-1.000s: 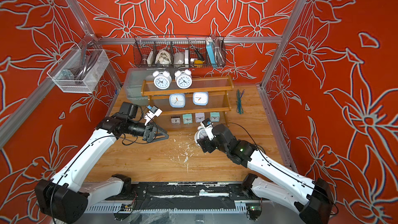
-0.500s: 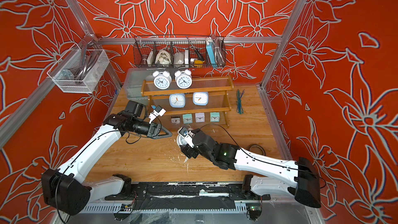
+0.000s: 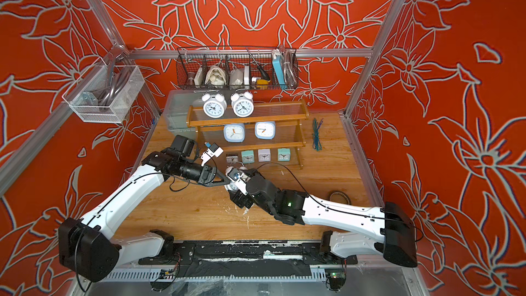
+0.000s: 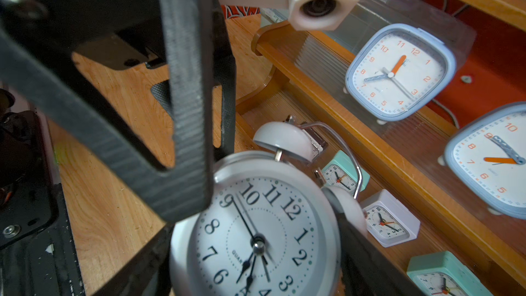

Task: Place the alarm clocks on the shelf by style
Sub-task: Pick up the alarm from the center of the board.

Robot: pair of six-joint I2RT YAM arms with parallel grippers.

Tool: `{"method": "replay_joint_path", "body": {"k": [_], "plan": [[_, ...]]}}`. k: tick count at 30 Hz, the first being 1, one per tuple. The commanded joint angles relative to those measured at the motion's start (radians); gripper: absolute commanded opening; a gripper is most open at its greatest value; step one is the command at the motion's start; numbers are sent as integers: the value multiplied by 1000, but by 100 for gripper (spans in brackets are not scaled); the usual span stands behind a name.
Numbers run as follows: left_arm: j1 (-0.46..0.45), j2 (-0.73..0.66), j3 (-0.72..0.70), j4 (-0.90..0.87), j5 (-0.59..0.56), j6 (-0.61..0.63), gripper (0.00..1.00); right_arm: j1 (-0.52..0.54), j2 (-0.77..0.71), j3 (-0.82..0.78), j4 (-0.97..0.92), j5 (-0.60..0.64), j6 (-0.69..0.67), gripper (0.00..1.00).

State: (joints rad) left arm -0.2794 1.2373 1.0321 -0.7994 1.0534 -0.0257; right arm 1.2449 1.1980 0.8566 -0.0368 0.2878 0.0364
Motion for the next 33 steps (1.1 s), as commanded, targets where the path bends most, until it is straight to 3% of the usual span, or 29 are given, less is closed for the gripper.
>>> {"method": "replay_joint_path", "body": {"k": [1, 10, 20, 28, 33], "plan": [[-10, 10, -8, 5, -2, 13, 77, 14, 4, 50, 78, 24, 8, 60], [-23, 0, -15, 5, 5, 33, 67, 28, 31, 61, 91, 47, -1, 60], [-23, -23, -30, 24, 6, 50, 39, 30, 35, 59, 83, 62, -8, 63], [-24, -55, -36, 43, 4, 77, 19, 26, 23, 62, -4, 23, 4, 80], [-24, -65, -20, 28, 10, 146, 11, -6, -19, 58, -82, -141, 31, 94]]}}
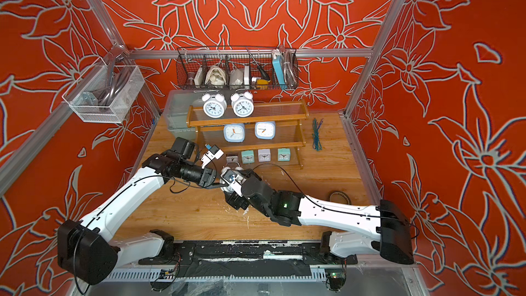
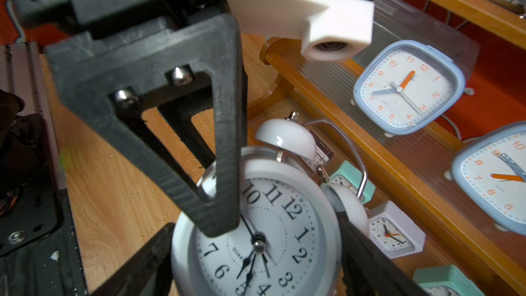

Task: Place the alarm clocks on the shelf by style
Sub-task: Pick up the alarm from the center of the board.

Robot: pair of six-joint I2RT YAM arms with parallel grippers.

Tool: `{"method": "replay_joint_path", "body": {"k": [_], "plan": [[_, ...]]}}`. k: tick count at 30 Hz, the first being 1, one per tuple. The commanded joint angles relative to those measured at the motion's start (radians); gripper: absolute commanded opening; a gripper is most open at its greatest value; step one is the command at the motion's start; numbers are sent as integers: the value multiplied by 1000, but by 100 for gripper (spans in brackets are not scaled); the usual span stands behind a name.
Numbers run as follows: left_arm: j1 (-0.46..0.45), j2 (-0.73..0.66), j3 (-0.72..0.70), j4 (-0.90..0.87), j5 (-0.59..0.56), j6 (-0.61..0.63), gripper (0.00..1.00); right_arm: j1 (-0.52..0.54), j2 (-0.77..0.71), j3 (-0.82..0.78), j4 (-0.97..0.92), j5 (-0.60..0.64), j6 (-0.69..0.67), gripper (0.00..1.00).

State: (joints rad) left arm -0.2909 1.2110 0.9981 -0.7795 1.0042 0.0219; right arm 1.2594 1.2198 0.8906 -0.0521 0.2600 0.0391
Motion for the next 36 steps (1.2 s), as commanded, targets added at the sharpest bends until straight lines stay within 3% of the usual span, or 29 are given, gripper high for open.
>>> {"method": "replay_joint_path", "body": {"k": [1, 6, 11, 16, 26, 31, 36], "plan": [[-13, -39, 18, 8, 61, 111, 11, -30, -51, 24, -82, -145, 34, 95], [-12, -36, 30, 1, 85, 191, 8, -96, -95, 39, -195, -342, 54, 100], [-12, -49, 24, -11, 106, 307, 8, -224, -128, 50, -276, -602, 93, 98], [-13, -82, 14, -52, 140, 414, 8, -313, -157, 66, -322, -755, 100, 97], [-13, -122, 22, -159, 165, 581, 9, -525, -144, 28, -164, -1168, 219, 91], [-13, -123, 20, -156, 165, 602, 9, -536, -113, 33, -89, -1278, 274, 89], [-13, -126, 20, -141, 164, 587, 10, -535, -76, 28, -45, -1297, 316, 87]]}}
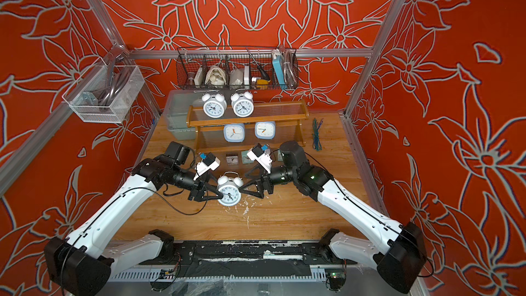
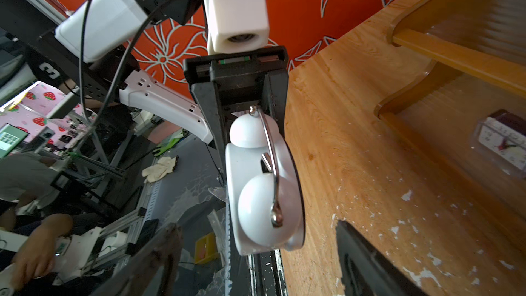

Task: Place the alarm clocks on the shelf by style
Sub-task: Pick up the alarm from the center of the board.

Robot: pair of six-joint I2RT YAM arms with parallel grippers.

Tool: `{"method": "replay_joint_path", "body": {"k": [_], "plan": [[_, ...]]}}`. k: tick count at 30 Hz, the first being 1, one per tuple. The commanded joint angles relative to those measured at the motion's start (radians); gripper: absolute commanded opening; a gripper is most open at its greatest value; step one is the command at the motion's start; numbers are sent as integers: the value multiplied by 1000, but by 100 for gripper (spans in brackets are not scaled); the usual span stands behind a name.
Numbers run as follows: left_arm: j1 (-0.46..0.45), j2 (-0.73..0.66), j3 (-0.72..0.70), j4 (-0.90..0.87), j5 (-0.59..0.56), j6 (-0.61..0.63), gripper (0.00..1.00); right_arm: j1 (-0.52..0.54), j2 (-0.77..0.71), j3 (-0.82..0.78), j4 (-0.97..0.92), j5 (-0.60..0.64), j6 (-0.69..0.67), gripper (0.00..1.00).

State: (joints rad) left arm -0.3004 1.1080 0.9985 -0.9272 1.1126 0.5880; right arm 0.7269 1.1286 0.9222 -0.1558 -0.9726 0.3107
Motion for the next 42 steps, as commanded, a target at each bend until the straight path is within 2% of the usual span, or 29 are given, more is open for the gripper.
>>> {"method": "replay_joint_path", "body": {"k": [1, 9, 30, 38, 40, 42], "plan": [[-3, -23, 19, 8, 57, 19, 10, 1, 26, -6, 64, -63, 51, 86], [-3, -20, 19, 39, 50, -31, 12, 42, 95, 1, 56, -31, 35, 78], [-3, -21, 13, 53, 46, -57, 13, 43, 79, -20, 59, 11, 9, 51], [-3, -23, 4, 58, 44, -67, 22, 24, 73, -2, -1, -8, -71, 39], [-3, -23, 2, 58, 42, -69, 31, 2, 76, 12, -36, -20, -104, 37], [-3, -25, 2, 55, 37, -69, 46, -28, 79, 34, -83, -26, -146, 36]]}}
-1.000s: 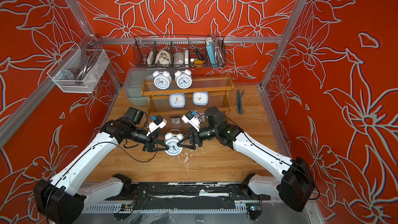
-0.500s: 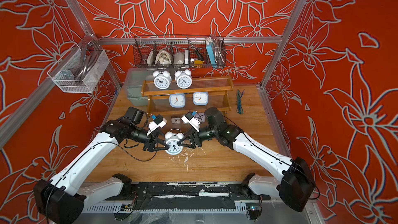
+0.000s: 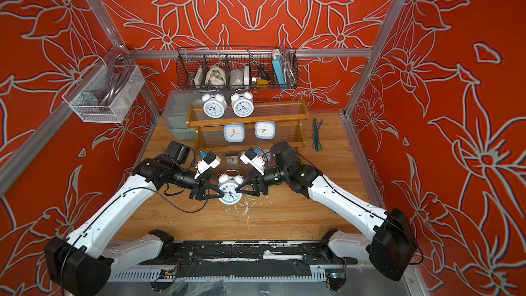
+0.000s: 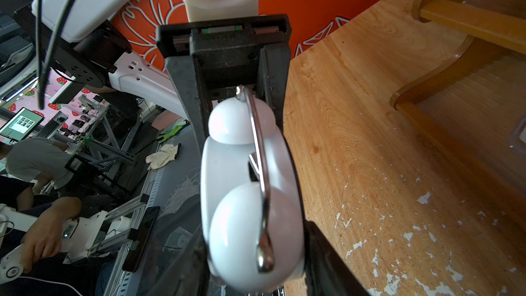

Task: Place the alarm clocks on the shelf by style
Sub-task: Pick up the alarm from the center of the board, then place the alarm on the shelf.

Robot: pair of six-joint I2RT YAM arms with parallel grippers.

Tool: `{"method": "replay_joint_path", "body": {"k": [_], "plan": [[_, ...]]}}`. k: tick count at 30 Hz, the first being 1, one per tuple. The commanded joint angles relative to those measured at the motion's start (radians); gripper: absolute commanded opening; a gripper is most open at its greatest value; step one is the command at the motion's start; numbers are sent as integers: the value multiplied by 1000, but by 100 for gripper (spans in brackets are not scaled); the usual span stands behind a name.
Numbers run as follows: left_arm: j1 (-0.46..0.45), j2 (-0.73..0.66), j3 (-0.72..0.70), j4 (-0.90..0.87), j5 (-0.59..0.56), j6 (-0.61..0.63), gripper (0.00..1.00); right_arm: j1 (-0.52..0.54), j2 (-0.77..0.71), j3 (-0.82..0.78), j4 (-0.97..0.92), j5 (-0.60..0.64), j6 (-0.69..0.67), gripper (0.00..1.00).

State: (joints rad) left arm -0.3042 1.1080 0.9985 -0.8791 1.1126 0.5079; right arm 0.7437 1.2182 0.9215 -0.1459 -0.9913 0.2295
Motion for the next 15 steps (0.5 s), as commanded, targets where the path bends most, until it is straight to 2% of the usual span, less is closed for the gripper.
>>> {"method": "replay_joint_path", "body": {"k": [1, 4, 9, 15], "plan": [[1, -26, 2, 4, 31, 11, 52, -67, -11, 47, -111, -10, -77, 36], [2, -28, 7, -11, 11, 19, 63, -150, -9, 64, -96, -51, -68, 35], [36, -27, 23, -34, 11, 38, 70, -271, -29, 118, -134, -69, -114, 34], [103, -6, 16, -22, 42, 36, 72, -363, 1, 348, -403, -4, -286, 33]]}}
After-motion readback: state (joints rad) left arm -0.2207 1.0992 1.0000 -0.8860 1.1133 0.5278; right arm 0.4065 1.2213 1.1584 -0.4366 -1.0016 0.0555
